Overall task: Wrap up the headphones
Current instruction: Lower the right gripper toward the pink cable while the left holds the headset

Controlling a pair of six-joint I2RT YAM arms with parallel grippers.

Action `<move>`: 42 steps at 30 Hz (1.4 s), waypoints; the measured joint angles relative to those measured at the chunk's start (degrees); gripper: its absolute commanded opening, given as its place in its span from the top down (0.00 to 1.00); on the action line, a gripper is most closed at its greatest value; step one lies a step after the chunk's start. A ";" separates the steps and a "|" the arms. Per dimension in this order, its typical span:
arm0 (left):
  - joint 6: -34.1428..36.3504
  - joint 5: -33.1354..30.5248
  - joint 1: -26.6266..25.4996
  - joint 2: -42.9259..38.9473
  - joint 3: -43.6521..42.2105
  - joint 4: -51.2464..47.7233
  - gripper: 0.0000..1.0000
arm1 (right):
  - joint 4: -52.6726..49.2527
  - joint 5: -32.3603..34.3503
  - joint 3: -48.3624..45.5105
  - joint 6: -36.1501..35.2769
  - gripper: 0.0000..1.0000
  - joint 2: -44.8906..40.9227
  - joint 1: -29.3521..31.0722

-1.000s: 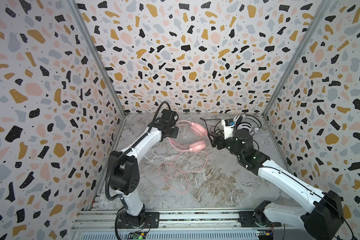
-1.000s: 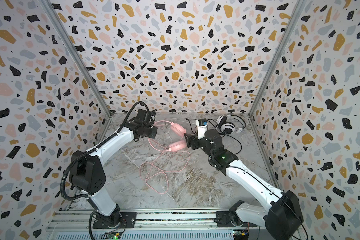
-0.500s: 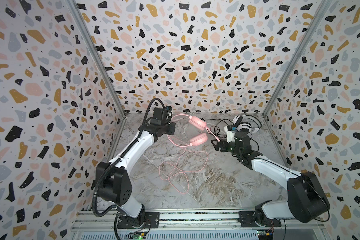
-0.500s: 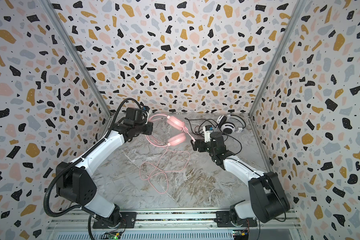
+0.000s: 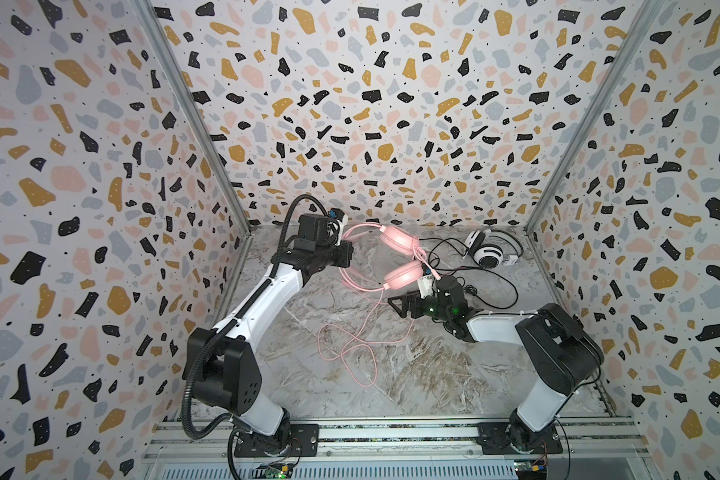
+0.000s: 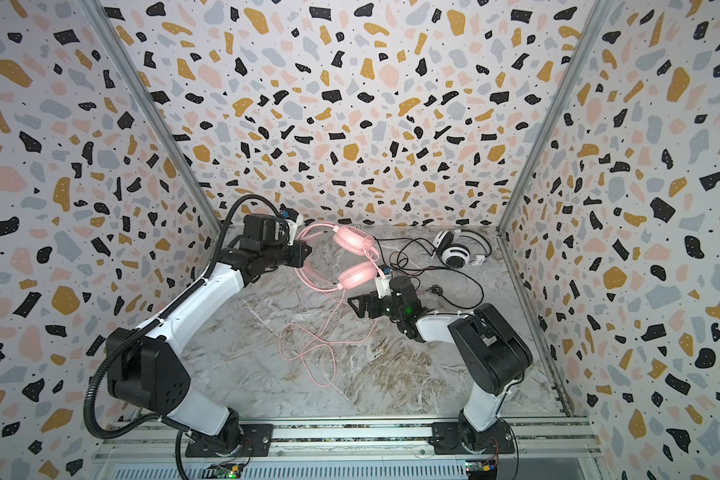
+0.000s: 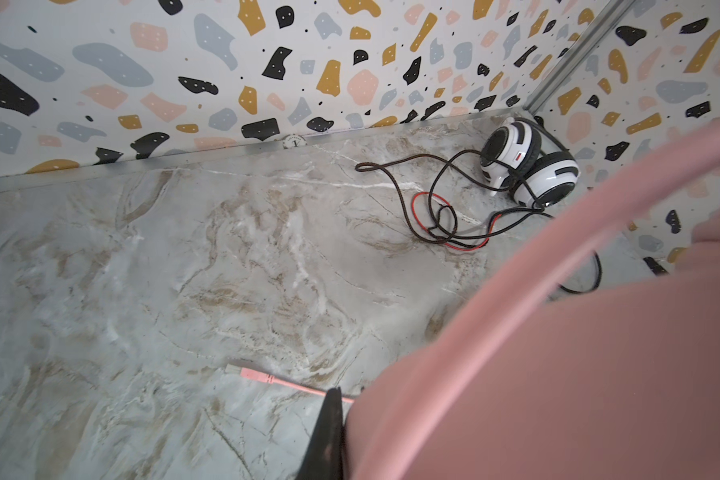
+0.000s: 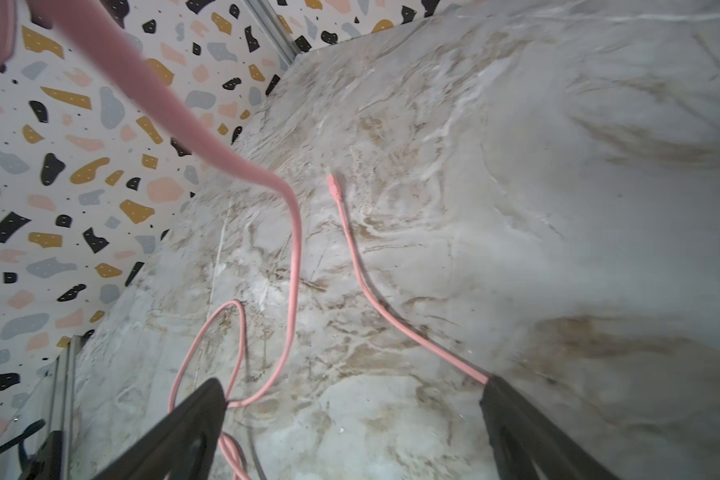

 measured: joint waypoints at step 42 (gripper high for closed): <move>-4.28 8.63 3.13 -1.11 -2.19 6.14 1.00 | 29.64 -4.50 -5.44 13.46 0.60 5.49 0.39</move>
